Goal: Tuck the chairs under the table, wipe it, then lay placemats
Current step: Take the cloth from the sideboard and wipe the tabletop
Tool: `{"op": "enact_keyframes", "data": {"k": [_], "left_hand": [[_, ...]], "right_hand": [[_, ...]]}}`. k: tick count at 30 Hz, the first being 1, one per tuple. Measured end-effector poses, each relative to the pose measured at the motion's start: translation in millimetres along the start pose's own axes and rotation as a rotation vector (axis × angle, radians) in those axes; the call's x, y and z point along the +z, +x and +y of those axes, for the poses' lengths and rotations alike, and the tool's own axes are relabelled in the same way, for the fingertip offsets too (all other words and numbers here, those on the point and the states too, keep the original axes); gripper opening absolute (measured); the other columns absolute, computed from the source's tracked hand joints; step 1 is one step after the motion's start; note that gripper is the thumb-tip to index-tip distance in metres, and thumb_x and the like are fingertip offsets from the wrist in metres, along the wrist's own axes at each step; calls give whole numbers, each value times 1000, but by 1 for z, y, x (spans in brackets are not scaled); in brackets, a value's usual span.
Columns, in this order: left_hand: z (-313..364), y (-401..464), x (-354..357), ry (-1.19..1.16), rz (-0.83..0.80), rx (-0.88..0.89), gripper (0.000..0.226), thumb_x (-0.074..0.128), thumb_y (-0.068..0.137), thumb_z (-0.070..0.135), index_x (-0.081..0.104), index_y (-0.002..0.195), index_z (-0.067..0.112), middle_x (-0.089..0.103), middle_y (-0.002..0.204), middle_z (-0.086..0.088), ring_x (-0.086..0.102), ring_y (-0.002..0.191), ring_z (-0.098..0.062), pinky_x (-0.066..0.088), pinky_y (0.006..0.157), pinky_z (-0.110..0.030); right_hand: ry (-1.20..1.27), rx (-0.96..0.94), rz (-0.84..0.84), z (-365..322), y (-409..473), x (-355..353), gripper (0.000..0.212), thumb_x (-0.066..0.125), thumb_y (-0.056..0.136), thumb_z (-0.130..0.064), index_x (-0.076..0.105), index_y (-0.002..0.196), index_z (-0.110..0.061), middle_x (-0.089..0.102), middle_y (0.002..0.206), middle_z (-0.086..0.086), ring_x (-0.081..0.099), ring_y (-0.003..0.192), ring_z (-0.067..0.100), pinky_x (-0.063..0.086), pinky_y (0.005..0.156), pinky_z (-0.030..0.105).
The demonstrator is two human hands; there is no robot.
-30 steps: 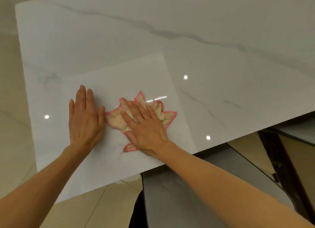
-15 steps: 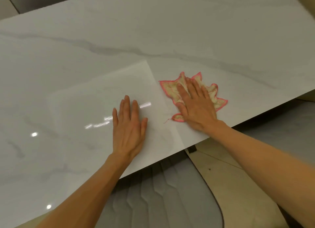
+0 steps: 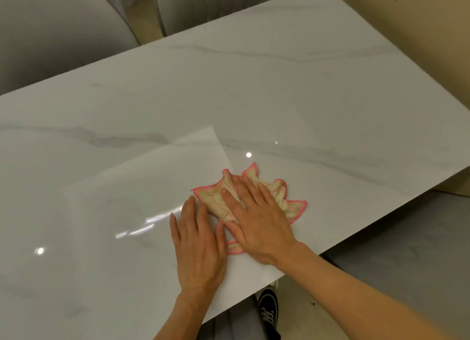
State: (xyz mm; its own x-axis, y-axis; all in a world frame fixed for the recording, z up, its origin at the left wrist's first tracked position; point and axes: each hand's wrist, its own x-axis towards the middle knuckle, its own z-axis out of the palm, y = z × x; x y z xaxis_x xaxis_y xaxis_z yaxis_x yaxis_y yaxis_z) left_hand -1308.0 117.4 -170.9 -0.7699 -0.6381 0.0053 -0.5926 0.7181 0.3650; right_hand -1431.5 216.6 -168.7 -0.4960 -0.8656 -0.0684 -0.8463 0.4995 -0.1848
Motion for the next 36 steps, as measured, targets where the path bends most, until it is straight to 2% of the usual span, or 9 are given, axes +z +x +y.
{"op": "enact_keyframes", "data": {"k": [3,10,18,24,28,31,36], "left_hand": [[0,2,-2,19,-3,10,57,29,99,40,42,143,8,36,153,-11,30,145,-25,-1,124,-41],[-2,4,1,45,-47,10,59,29,98,40,45,142,4,38,152,-13,31,143,-25,4,122,-45],[-2,6,2,14,-43,14,59,29,98,39,37,145,4,33,155,-12,29,145,-26,5,122,-44],[-2,5,1,11,-34,18,65,13,102,48,35,146,5,32,156,-13,28,145,-27,2,123,-41],[-2,6,-1,23,-44,-13,66,15,102,48,38,144,2,33,156,-17,27,146,-29,5,122,-44],[-1,5,-1,27,-30,-24,59,28,99,41,40,142,2,35,154,-18,27,145,-30,6,122,-45],[4,5,-3,40,-26,-34,56,32,97,37,39,141,3,34,154,-19,24,146,-30,2,123,-43]], "right_hand": [[1,-4,21,0,0,-2,60,32,100,-50,28,152,-21,4,164,4,11,149,25,15,119,44],[-3,-1,-31,-1,2,-4,61,28,101,-51,22,154,-23,-3,164,3,5,150,24,15,119,45],[-12,-50,-135,12,3,-11,61,23,102,-55,17,155,-27,-1,164,1,-3,150,20,13,119,44],[-5,-91,-108,31,6,-14,60,24,101,-54,18,155,-27,2,164,0,-3,150,19,10,120,43],[-4,-120,-101,46,9,-15,61,30,100,-52,20,154,-27,5,164,1,2,150,21,11,120,43],[-10,-66,-78,84,18,-21,61,33,98,-49,22,154,-26,10,163,2,7,150,22,13,119,44],[-53,216,-59,213,20,-46,69,21,94,-55,21,154,-21,15,161,7,12,148,26,16,118,48]]}}
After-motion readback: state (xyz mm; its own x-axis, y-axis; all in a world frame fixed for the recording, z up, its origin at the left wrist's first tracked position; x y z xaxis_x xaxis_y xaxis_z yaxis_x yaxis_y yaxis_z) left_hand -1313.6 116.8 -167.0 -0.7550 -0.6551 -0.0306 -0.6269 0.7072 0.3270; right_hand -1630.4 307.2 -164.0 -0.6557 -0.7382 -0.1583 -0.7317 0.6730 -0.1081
